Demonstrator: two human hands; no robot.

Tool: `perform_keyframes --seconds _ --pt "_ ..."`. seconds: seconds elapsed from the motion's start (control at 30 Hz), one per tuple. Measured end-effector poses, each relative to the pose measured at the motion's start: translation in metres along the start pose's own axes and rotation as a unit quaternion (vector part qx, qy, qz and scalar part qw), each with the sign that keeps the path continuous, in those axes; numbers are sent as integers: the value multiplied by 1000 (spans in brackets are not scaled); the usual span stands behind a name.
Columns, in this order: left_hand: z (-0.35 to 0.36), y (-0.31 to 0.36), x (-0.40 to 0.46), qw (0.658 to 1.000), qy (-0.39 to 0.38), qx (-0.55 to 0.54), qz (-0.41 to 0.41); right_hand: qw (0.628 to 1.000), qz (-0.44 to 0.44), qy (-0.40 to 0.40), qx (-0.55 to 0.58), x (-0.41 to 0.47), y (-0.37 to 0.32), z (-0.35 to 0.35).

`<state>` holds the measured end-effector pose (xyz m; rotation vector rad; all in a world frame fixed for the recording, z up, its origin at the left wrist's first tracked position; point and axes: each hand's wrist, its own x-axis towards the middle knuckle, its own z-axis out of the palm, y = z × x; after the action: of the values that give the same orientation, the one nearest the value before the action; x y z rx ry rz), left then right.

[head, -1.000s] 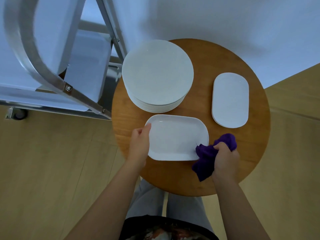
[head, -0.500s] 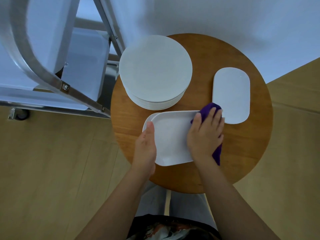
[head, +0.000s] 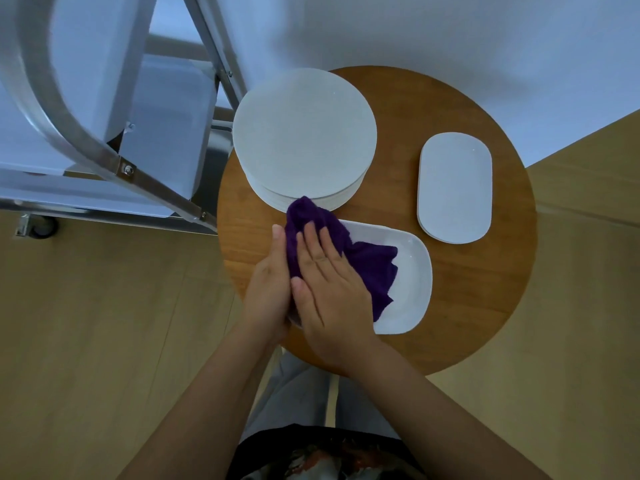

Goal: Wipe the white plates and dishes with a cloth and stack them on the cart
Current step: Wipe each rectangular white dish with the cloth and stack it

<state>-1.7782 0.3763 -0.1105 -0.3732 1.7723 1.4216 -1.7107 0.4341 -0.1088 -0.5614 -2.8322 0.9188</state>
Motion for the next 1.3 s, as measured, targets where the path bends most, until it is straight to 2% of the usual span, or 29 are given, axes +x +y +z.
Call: perform_keyframes --seconds 0.07,0.2,0.43,0.6,0.67,0.73,0.77,0.8,0.83,0.9,0.97,1.0,1.17,1.23,1.3 --pt "-3 0 1 1000 -13 -17 -19 999 -25 -25 31 -6 5 -9" --pt "-3 -6 1 998 -13 -49 -48 991 -77 -111 4 -6 16 -26" --pt "-1 4 -4 993 -6 -65 -97 969 -218 -98 -60 -23 39 -39" --pt "-1 4 -10 992 -48 -57 -97 945 -282 -129 -102 -34 59 -57" --pt "-4 3 -12 994 -62 -35 -88 963 -241 -95 -73 -40 59 -65" --pt "-3 6 -13 996 -64 -5 -69 993 -113 -2 14 -42 48 -71" --pt "-1 8 -14 996 -66 13 -62 997 -59 37 45 -39 41 -73" --pt "2 10 -15 995 -72 32 -53 998 -35 37 48 -35 35 -73" --pt "4 12 -16 995 -77 47 -39 999 -43 -9 22 -33 31 -71" --pt "6 14 -17 994 -83 71 -13 977 -133 -139 -88 -29 32 -66" --pt "4 18 -17 992 -94 89 1 939 -207 -195 -191 -19 44 -65" --pt "2 19 -17 991 -101 92 7 928 -234 -198 -214 -13 50 -64" --pt "1 31 -17 992 -102 59 36 920 -316 -121 -197 17 68 -60" --pt "2 37 -19 993 -91 48 61 932 -308 -68 -177 23 73 -59" --pt "5 40 -20 993 -66 44 84 956 -251 8 -152 23 74 -56"
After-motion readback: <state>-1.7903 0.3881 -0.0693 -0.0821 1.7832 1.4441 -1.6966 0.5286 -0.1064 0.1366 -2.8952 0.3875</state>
